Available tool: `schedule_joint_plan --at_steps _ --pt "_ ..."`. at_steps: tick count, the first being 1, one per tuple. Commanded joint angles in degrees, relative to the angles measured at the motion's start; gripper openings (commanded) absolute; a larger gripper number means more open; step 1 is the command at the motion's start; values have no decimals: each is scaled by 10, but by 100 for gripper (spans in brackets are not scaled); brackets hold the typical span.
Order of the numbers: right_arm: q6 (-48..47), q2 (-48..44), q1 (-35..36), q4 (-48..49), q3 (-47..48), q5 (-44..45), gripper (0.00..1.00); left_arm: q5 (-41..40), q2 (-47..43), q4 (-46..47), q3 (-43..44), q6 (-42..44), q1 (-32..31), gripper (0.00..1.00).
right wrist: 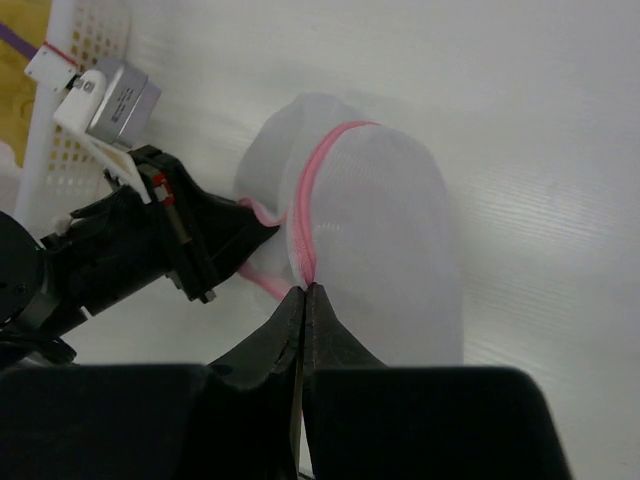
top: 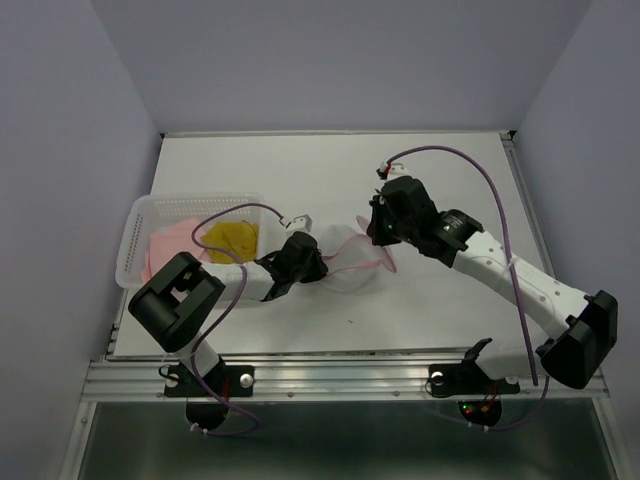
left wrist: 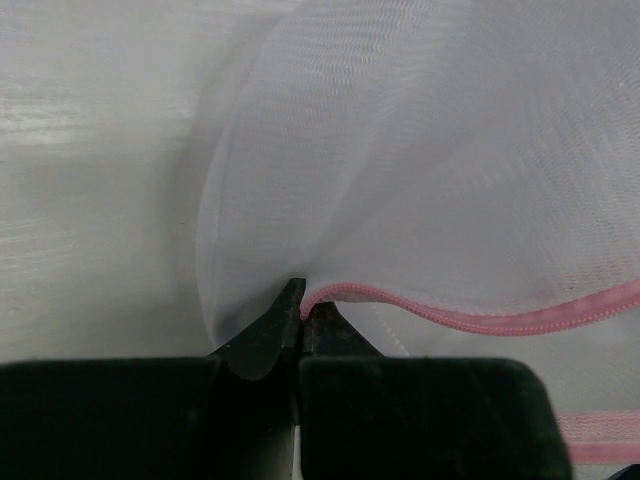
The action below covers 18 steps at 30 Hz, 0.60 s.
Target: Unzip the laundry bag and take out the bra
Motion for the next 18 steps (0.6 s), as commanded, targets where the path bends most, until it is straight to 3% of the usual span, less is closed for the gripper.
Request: schedule_joint_plan --at_steps 1,12,15,17,18 --pt "27 29 51 79 16 -32 1 -16 -1 23 9 -11 -9 0" --pt "106 116 86 318 -90 -164 1 -27 -35 26 -15 -33 -11 0" --pt "129 128 86 401 -139 -161 1 -27 -54 26 -25 -44 -11 0" --pt "140 133 86 425 -173 -152 1 -27 -69 25 -33 -49 -11 4" --pt "143 136 86 439 -184 -143 1 -27 -77 24 -42 -52 -11 12"
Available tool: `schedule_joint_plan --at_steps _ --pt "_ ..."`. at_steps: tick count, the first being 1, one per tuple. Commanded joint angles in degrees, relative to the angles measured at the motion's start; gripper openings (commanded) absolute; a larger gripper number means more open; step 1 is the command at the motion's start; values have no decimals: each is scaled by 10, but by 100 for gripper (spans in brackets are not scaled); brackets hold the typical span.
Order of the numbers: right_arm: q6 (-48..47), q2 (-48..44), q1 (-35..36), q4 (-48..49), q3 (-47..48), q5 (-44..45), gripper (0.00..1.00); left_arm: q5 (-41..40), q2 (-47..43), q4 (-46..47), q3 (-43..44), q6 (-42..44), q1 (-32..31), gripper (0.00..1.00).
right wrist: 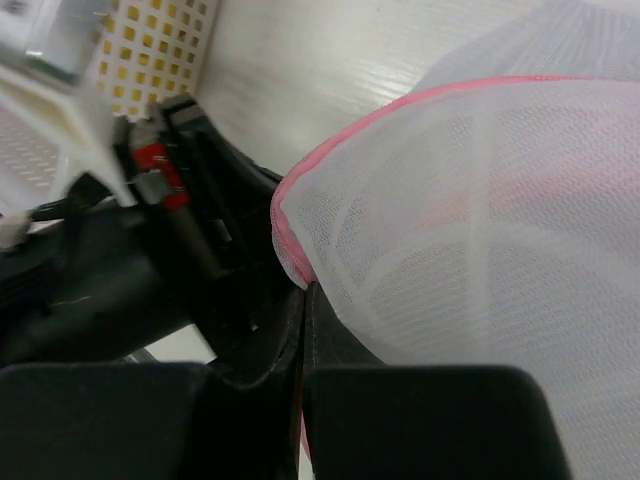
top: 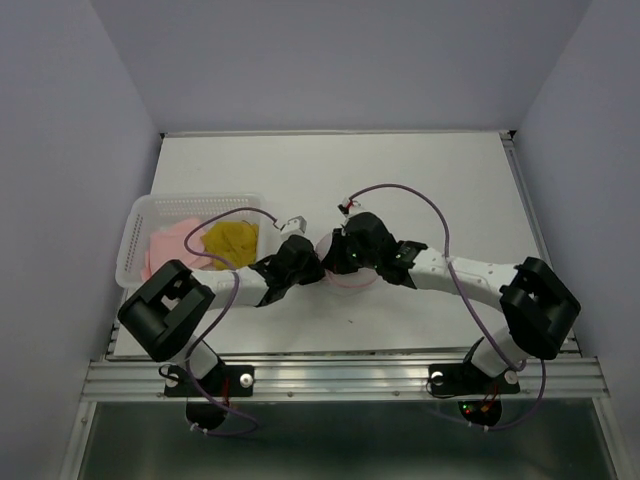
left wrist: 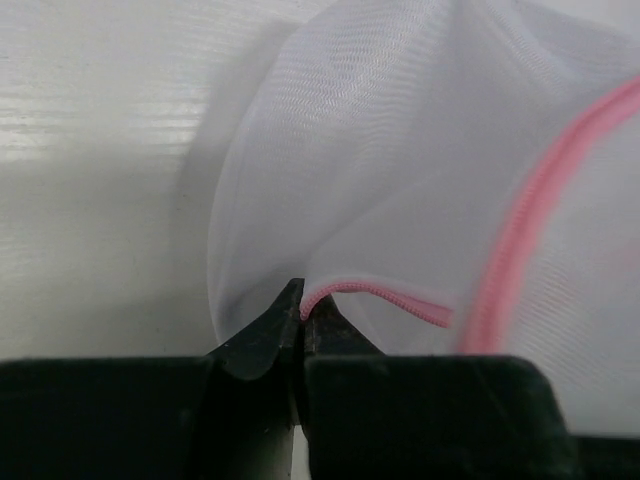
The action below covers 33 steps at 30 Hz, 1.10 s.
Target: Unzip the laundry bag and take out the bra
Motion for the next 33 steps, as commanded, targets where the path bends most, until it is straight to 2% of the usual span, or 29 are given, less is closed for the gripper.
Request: schedule_joint_plan --at_steps 1,2,3,5,6,9,15,21,24,26,27,30,33 --pt "40 15 2 152 -59 0 1 -14 -61 13 -22 -20 -3 19" --pt "42 19 2 169 -70 3 1 -15 -70 13 -27 -22 -3 27" --pt "47 23 2 182 -80 8 1 -16 -79 9 -33 -23 -3 40" --pt "49 40 2 218 -94 10 1 -16 -105 -6 -37 -24 -3 53" --pt "51 45 2 233 -101 13 1 -15 -120 -15 -41 -22 -3 64" --pt "48 67 2 253 -107 19 1 -15 -140 -27 -53 -24 -3 78" --pt "35 108 2 307 -114 0 2 -36 -234 -77 -75 -35 -3 79" --pt "35 179 2 352 -116 -46 6 -45 -315 -154 -23 -5 -3 79" --pt "27 192 2 346 -111 -50 16 -40 -325 -182 11 14 -2 79" --pt "12 184 2 319 -105 -51 27 -46 -337 -203 26 20 -2 79" --pt "-4 168 2 294 -96 -50 34 -56 -350 -216 36 26 -2 79" --pt "-35 127 2 241 -72 -40 43 -88 -368 -243 64 34 0 79" --pt "-70 85 2 173 -36 -20 58 -99 -376 -281 110 61 9 81"
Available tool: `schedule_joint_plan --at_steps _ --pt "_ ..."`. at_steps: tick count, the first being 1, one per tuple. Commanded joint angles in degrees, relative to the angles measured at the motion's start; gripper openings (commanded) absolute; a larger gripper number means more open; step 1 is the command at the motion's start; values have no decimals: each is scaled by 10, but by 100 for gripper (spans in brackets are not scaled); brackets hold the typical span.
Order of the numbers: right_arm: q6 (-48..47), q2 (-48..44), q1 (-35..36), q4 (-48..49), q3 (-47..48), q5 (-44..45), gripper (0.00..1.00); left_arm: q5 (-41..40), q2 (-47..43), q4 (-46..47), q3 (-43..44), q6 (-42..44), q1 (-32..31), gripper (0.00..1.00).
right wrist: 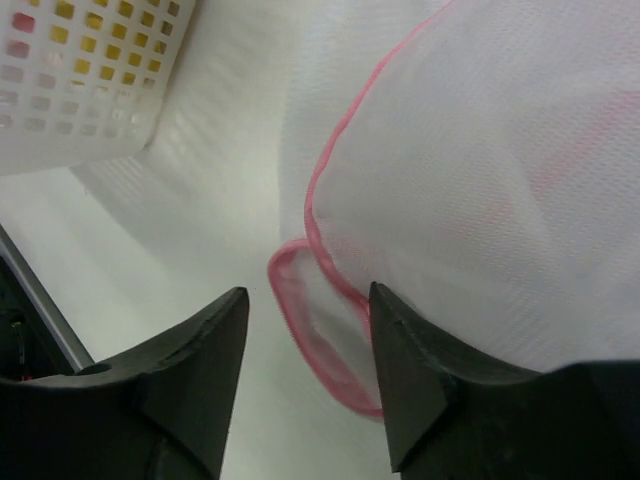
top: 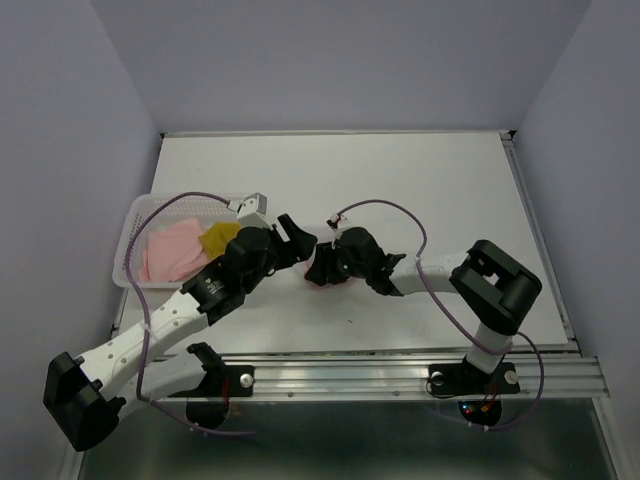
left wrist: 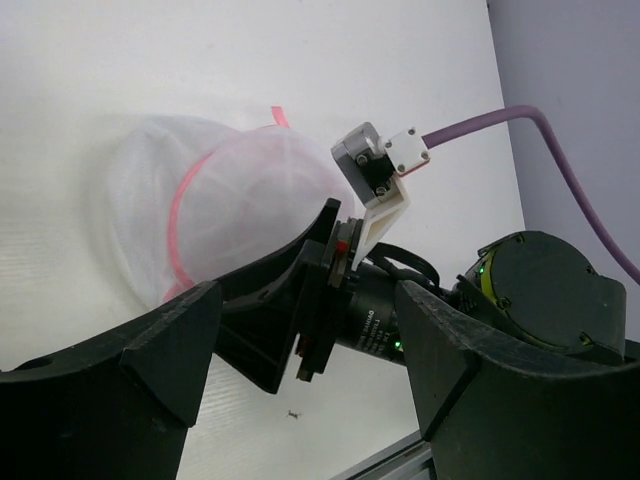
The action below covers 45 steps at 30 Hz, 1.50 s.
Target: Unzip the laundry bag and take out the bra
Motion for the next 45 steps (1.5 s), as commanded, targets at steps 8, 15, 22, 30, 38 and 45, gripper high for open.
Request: schedule_joint_plan --at_steps 8,15,22,30,38,45 --pt "-116 -120 5 -257 142 67 79 -31 -16 -106 165 102 79 90" --pt "-140 -203 5 -319 152 212 100 -22 -14 -164 234 151 125 99" --pt "-179 -334 -10 -417 146 451 100 -95 -100 -277 248 169 142 99" --pt "-211 -551 -10 -495 122 607 100 -172 -238 -415 265 175 142 99" --pt "-261 -721 -10 -522 107 615 100 -209 -329 -515 310 203 142 99" --pt "-271 -793 -10 -547 103 601 100 -233 -379 -569 363 188 140 99"
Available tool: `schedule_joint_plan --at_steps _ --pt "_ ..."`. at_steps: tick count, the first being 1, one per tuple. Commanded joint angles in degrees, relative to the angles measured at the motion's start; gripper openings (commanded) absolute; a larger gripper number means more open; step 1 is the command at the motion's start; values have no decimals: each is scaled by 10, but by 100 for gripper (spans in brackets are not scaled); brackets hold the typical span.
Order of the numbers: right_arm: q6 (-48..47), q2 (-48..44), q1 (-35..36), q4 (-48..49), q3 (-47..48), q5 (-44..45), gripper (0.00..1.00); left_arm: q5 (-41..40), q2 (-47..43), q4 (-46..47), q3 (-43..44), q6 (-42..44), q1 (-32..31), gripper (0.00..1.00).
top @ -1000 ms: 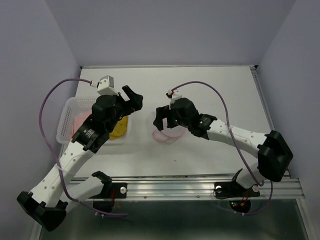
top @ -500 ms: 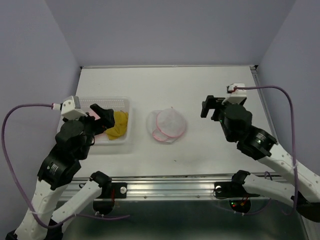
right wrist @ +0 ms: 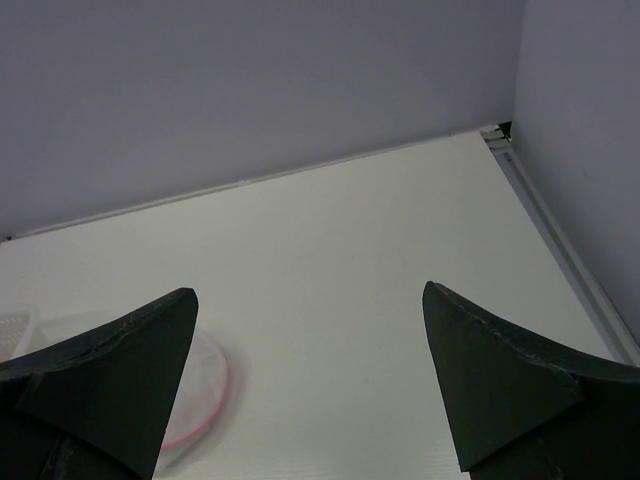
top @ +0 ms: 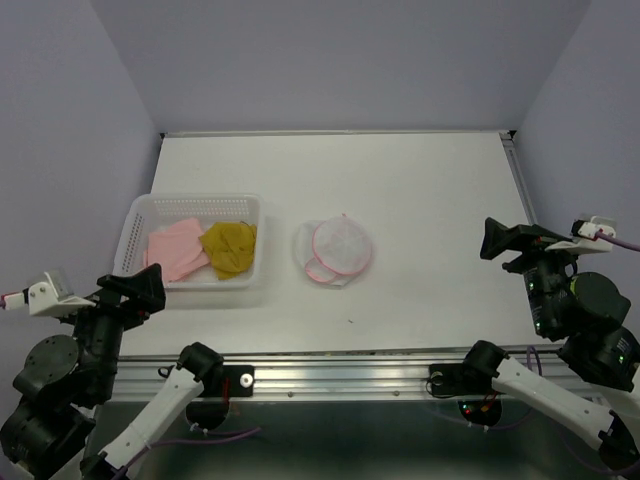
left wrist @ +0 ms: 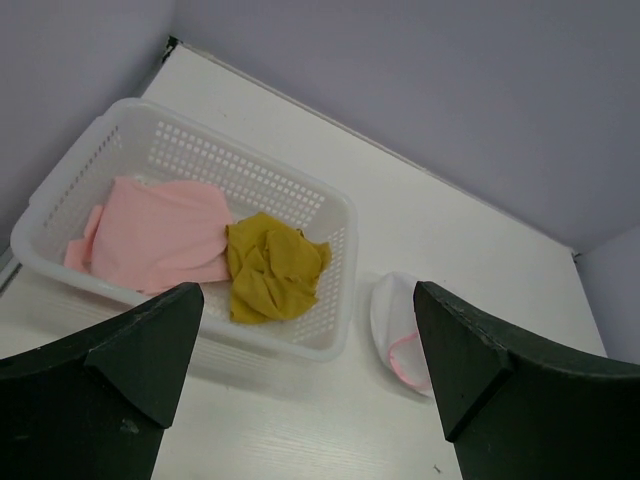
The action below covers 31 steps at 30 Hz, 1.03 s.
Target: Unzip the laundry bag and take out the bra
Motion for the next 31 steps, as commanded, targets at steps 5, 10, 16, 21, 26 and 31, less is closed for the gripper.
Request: schedule_joint_plan --at_steps 5,10,16,21,26,31 --pt "-24 -48 -2 -19 -17 7 100 -51 -46 -61 34 -18 -10 99" --pt "-25 -58 -2 -19 -16 6 100 -57 -72 -90 15 -44 -23 99" --pt "-33 -50 -2 -12 -22 5 100 -66 -85 -101 1 -66 -39 99" --pt "-36 -42 -2 -6 -25 0 100 -66 -90 -101 2 -81 -49 99" --pt "-45 -35 -2 5 -18 -6 100 -71 -93 -101 -7 -83 -53 99" --pt "-40 -39 -2 11 -21 -12 100 -76 -85 -101 -16 -89 -63 99"
